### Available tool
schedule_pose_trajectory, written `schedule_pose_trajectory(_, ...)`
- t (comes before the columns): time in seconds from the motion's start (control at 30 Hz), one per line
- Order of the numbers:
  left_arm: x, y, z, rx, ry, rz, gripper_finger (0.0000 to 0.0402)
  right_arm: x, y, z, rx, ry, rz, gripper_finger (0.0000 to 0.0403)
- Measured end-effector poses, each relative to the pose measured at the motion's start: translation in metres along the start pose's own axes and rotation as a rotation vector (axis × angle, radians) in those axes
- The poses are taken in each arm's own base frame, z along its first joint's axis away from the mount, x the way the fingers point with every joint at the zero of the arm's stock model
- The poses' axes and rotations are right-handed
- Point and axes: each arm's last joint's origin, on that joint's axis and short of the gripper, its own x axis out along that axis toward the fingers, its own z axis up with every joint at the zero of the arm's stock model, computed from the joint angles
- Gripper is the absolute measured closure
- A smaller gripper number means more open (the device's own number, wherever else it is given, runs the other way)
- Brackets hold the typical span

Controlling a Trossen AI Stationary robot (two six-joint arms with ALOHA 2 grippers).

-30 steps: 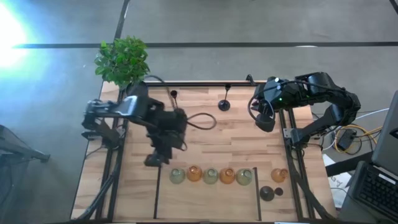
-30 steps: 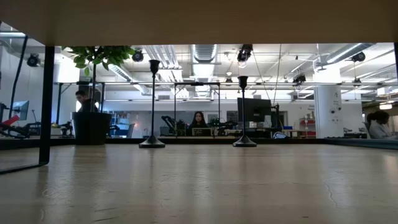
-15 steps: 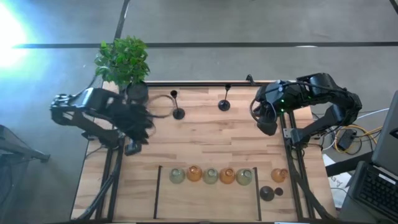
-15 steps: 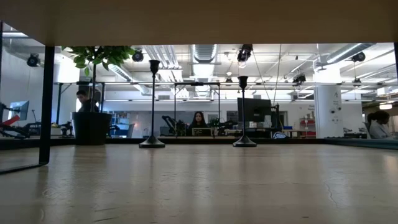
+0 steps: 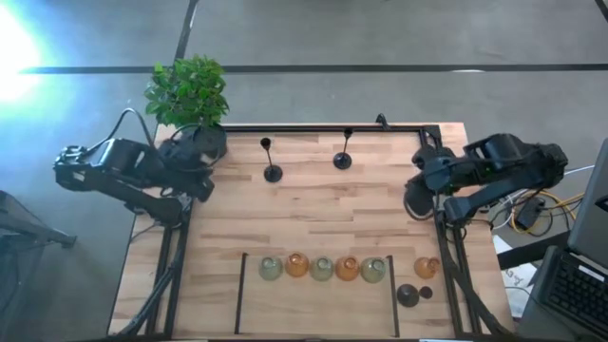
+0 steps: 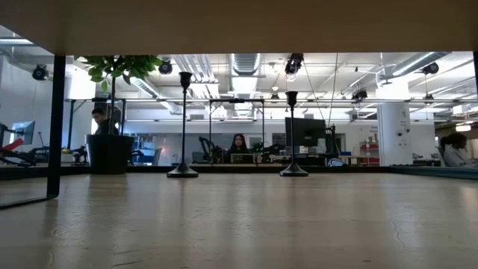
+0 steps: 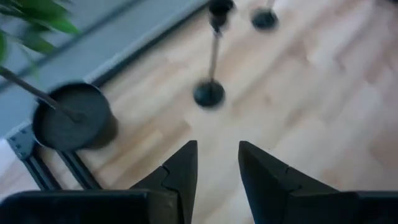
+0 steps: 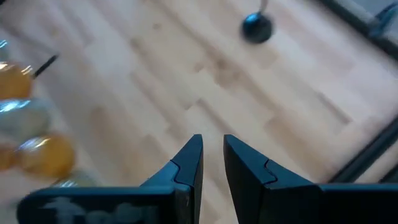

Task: Pick & Place candle stick holders
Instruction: Put the orange glass candle holder on the shelf

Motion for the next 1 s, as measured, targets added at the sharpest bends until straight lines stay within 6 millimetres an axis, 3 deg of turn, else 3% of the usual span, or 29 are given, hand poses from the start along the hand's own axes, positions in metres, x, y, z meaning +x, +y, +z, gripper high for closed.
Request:
schedule_pose_trajectory(0.23, 0.018, -0.002, -0.008, -0.029, -0.160, 0.073, 0.0282, 0.022, -0.005, -0.006, -0.046, -0.160, -0.129, 0.0346)
schedule_pose_trajectory(0.43, 0.038, -0.011, -0.017, -0.087, -0.226, 0.056, 0.0282, 0.037, -0.004, -0.012, -0.050, -0.166, -0.160, 0.0346)
schedule_pose_trajectory(0.7, 0.072, -0.017, -0.040, -0.098, -0.228, 0.066, 0.0282, 0.039, -0.001, -0.032, 0.004, 0.316, 0.141, 0.0346)
schedule_pose_trajectory(0.83, 0.081, -0.015, -0.049, -0.140, -0.222, 0.077, 0.0282, 0.039, -0.002, -0.049, 0.020, 0.522, 0.089, 0.0346)
schedule_pose_trajectory(1.0, 0.083, -0.012, -0.052, -0.171, -0.228, 0.071, 0.0282, 0.040, 0.002, -0.076, 0.016, 0.609, 0.061, 0.0346)
